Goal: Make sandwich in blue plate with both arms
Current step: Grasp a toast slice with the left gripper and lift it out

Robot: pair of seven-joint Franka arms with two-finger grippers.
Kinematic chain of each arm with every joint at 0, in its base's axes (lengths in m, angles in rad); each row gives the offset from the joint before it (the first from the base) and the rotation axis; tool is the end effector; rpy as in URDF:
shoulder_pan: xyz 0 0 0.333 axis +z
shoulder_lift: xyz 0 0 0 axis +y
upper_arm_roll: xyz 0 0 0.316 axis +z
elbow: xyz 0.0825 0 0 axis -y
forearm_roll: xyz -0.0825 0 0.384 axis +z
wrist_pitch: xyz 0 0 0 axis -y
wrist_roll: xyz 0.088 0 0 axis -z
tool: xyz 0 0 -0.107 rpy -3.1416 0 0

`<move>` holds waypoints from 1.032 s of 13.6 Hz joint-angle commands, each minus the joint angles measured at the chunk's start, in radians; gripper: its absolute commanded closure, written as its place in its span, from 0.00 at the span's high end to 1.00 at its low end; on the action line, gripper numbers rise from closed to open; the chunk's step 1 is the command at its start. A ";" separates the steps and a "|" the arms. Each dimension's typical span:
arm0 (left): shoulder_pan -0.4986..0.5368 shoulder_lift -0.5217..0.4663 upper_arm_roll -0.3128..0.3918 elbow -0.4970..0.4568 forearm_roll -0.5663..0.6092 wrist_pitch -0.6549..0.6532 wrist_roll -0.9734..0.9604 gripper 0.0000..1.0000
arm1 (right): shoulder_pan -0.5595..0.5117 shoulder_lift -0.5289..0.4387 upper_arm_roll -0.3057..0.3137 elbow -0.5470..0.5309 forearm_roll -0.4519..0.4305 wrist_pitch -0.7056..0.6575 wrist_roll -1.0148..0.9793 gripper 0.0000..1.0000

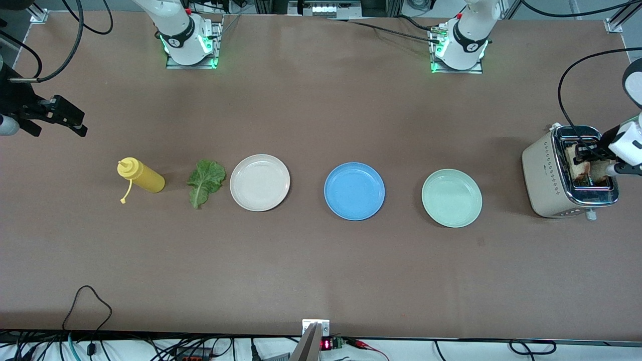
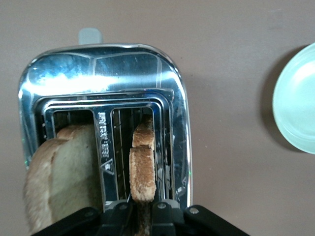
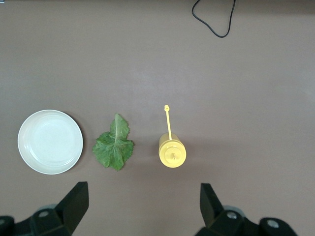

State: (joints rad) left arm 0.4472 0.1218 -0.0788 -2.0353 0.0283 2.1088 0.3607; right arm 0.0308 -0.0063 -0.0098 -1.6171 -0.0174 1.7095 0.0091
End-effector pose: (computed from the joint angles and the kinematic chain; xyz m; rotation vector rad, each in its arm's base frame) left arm 0.5296 0.2067 0.3820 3.1370 -0.0110 -0.0782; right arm 0.5655 0.0102 0.6188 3.1219 0.0210 0.1546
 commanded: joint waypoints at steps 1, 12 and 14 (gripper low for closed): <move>0.007 -0.016 -0.013 0.137 -0.016 -0.181 0.027 0.01 | 0.000 -0.018 -0.001 -0.013 0.007 -0.001 0.000 1.00; -0.033 0.044 -0.330 0.440 0.047 -0.515 -0.003 0.01 | 0.000 -0.018 -0.001 -0.013 0.007 -0.001 0.000 1.00; -0.065 0.106 -0.397 0.438 0.042 -0.520 -0.057 0.01 | 0.000 -0.020 -0.001 -0.013 0.007 -0.001 0.000 1.00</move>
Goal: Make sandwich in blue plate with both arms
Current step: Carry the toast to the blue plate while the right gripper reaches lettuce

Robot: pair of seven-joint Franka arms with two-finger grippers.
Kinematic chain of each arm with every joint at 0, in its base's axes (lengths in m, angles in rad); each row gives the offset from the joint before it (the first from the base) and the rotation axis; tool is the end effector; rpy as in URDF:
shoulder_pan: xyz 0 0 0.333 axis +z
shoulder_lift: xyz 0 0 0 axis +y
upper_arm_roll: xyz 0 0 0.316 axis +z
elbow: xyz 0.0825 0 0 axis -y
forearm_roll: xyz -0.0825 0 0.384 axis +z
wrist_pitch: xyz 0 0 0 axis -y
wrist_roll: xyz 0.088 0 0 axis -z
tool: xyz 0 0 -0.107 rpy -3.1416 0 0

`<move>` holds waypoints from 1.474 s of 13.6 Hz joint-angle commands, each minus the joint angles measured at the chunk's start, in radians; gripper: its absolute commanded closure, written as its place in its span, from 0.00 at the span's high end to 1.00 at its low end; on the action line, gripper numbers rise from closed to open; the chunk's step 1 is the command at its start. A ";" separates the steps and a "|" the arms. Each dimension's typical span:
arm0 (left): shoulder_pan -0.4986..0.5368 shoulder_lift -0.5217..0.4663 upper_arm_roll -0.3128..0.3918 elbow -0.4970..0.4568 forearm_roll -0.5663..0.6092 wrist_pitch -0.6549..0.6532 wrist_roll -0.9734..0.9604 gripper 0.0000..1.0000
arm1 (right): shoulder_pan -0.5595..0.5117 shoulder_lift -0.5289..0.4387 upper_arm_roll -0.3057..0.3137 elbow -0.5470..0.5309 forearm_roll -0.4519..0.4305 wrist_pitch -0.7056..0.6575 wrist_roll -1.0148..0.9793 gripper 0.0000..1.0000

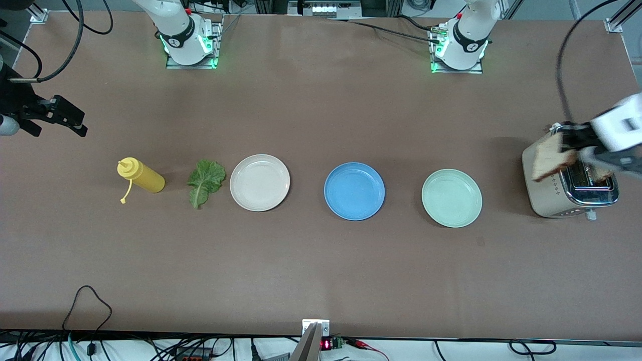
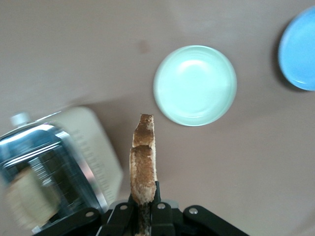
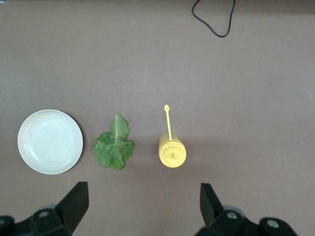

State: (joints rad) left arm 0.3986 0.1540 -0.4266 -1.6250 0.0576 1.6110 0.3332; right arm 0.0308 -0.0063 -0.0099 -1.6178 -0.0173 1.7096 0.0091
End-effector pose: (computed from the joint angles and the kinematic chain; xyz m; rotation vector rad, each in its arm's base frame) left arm 0.5894 0.0041 0.5212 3.0504 -0.5683 -0.2351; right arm 0.5655 0.0102 0.6185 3.1220 0.0208 0.1536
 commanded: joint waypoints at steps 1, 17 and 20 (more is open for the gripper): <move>-0.053 0.103 -0.066 0.030 0.011 -0.022 -0.045 0.01 | 0.000 -0.018 -0.001 -0.013 0.008 -0.001 0.000 1.00; -0.253 0.510 -0.069 -0.117 -1.036 0.470 0.262 0.00 | 0.139 0.178 0.007 -0.158 0.008 0.177 0.022 1.00; -0.267 0.556 -0.069 -0.159 -1.137 0.553 0.421 0.00 | 0.150 0.319 0.007 -0.178 0.008 0.304 0.048 1.00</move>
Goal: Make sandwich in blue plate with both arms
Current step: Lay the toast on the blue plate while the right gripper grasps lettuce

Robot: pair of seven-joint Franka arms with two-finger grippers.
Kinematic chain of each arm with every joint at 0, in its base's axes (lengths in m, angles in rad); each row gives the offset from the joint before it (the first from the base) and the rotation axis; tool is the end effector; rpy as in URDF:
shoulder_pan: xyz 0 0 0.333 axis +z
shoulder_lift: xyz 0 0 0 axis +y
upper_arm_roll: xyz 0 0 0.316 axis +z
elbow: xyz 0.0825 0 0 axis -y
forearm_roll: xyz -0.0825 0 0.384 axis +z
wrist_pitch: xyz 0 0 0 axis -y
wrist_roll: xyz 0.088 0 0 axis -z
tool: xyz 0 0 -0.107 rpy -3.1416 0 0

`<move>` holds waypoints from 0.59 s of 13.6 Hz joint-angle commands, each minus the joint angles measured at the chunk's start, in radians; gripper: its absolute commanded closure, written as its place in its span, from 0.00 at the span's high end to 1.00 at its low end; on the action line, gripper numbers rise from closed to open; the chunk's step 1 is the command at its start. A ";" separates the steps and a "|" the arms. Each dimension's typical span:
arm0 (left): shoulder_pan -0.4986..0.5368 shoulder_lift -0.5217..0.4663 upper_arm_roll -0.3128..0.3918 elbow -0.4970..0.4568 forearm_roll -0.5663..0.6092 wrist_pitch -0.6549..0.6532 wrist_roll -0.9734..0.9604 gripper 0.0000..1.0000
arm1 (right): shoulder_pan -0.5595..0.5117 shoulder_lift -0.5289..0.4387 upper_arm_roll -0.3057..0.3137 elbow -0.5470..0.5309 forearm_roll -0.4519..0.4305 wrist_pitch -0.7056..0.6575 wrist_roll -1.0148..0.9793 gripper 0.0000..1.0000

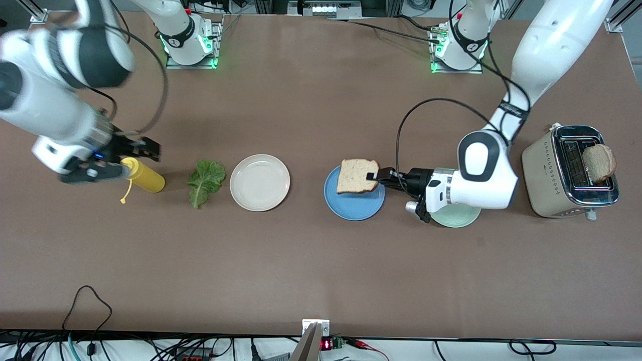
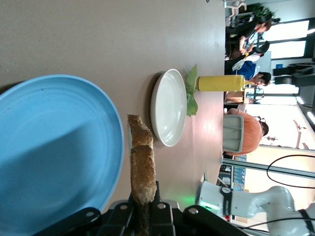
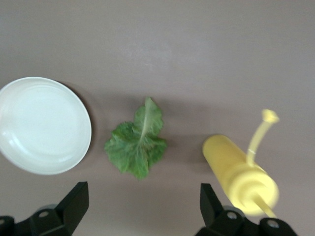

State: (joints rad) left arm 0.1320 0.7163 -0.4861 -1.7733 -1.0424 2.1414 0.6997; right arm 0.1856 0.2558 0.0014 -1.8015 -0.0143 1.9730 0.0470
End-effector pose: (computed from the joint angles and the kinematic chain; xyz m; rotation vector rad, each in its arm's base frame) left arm 0.6021 -0.2356 0.2011 2.0064 -0.2155 -0.1334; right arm 0.6059 0.1137 0.3972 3.1083 0.2275 -0.1283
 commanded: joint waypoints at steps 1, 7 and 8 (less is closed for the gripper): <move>0.001 0.005 -0.009 -0.008 -0.041 0.041 0.058 0.00 | -0.006 0.130 -0.003 0.007 0.007 0.099 0.010 1.00; -0.011 0.067 -0.009 0.000 -0.053 0.087 0.109 0.00 | -0.003 0.344 -0.003 0.008 0.074 0.316 0.008 1.00; -0.024 0.071 -0.009 0.000 -0.054 0.107 0.109 0.00 | -0.002 0.358 -0.003 0.008 0.074 0.329 0.008 1.00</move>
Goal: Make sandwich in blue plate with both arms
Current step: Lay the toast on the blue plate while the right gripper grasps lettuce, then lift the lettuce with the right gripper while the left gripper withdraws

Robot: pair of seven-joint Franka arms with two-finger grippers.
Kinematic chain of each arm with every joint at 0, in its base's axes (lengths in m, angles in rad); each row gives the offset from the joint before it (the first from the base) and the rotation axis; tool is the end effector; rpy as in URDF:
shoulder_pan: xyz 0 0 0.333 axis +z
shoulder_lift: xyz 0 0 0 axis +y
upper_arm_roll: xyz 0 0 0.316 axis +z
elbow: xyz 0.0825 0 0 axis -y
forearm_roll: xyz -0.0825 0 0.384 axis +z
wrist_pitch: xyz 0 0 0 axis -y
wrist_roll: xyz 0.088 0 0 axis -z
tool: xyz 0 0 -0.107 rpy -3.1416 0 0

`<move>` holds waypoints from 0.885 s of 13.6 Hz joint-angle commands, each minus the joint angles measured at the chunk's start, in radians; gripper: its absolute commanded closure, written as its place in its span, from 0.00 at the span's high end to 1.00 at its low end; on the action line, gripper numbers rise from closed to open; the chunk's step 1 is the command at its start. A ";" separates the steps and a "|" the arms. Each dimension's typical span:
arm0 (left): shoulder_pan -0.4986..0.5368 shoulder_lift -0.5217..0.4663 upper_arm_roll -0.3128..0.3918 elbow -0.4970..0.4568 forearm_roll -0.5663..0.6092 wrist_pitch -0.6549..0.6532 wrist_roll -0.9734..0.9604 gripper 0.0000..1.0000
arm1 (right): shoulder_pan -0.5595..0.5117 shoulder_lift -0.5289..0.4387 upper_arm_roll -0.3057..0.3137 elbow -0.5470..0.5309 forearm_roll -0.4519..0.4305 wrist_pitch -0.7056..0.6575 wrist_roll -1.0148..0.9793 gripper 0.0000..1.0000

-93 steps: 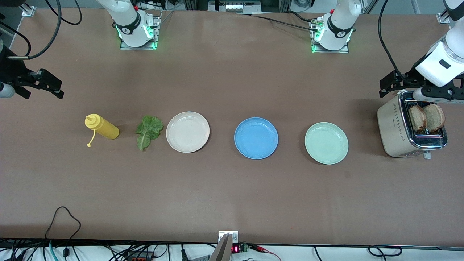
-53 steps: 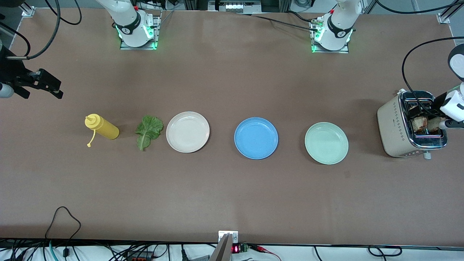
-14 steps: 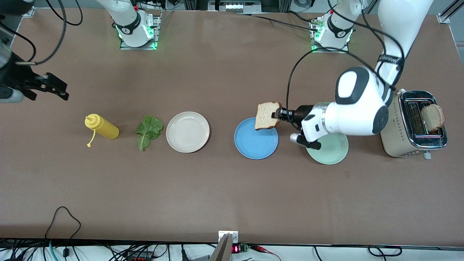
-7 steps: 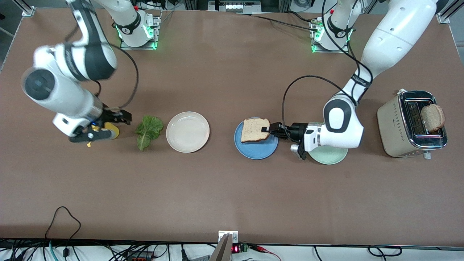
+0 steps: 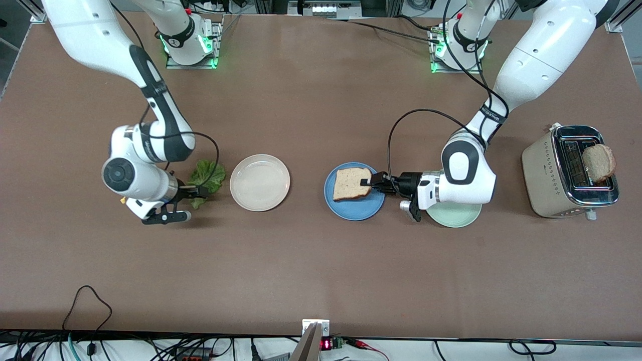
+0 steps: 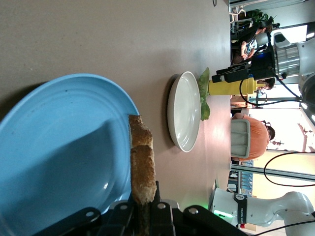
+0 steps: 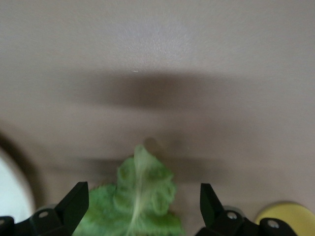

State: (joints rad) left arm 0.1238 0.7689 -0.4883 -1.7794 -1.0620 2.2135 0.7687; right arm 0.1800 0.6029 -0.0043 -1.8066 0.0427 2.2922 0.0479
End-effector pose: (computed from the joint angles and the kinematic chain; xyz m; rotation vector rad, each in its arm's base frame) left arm 0.5975 -0.2366 0.1684 2.0231 -0.2116 -0.0933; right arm 0.6300 0.1130 0.1995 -3.1176 -0.1534 0.1869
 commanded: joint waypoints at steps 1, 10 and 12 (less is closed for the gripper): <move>-0.018 0.020 -0.007 0.008 -0.035 0.052 0.040 0.02 | 0.004 0.023 0.003 0.013 0.016 0.015 -0.008 0.95; 0.002 -0.137 0.008 0.014 0.337 0.008 -0.050 1.00 | 0.004 0.009 0.003 0.019 0.014 -0.004 -0.033 0.00; 0.002 -0.178 0.026 0.024 0.504 -0.052 -0.133 1.00 | 0.010 -0.026 0.003 0.024 0.013 -0.023 -0.110 0.00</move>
State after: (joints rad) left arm 0.1274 0.6593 -0.4824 -1.7354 -0.6767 2.2067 0.7008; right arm 0.1852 0.6205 -0.0031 -1.7842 0.0431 2.3042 0.0024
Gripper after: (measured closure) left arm 0.128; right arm 0.960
